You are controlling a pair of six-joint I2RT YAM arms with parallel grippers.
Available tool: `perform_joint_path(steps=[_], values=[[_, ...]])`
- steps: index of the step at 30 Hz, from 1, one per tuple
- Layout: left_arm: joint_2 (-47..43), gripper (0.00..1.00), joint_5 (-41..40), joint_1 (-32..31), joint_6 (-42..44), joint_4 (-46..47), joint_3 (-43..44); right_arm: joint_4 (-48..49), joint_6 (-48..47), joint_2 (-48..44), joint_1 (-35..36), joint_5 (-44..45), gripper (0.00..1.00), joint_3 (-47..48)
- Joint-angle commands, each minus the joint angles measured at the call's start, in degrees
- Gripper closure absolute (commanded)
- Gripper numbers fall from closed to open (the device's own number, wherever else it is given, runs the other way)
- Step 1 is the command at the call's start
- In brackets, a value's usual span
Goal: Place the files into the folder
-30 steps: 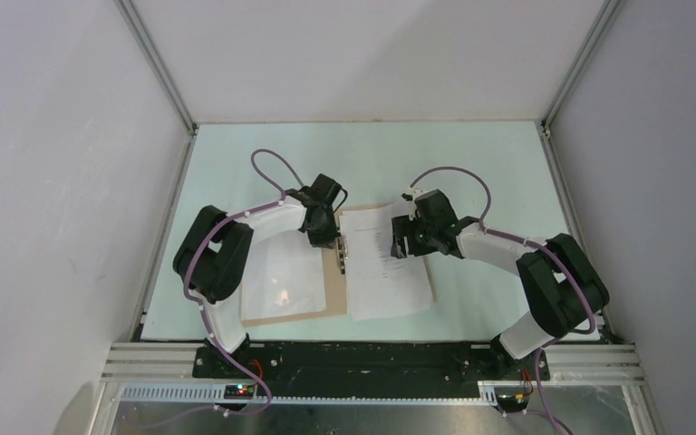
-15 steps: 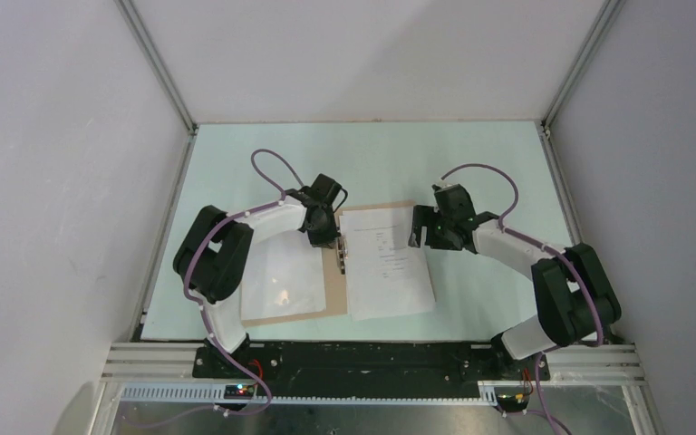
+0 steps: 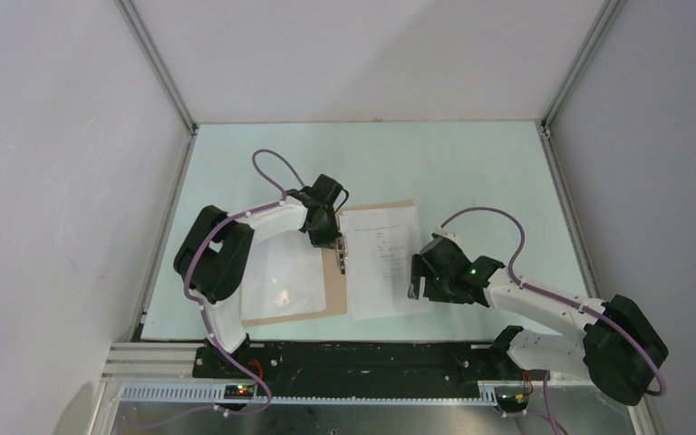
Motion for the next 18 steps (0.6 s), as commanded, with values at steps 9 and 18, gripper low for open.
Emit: perform_joint_path(steps=[9, 18], values=[[0.9, 1.0, 0.7, -0.6, -0.8, 0.6, 1.6, 0.2, 9.6, 0.8, 6.4, 5.2, 0.14, -0.9], [1.3, 1.0, 0.9, -0.7, -0.8, 0.6, 1.5, 1.1, 9.4, 4.0, 8.5, 5.6, 0.14, 1.0]])
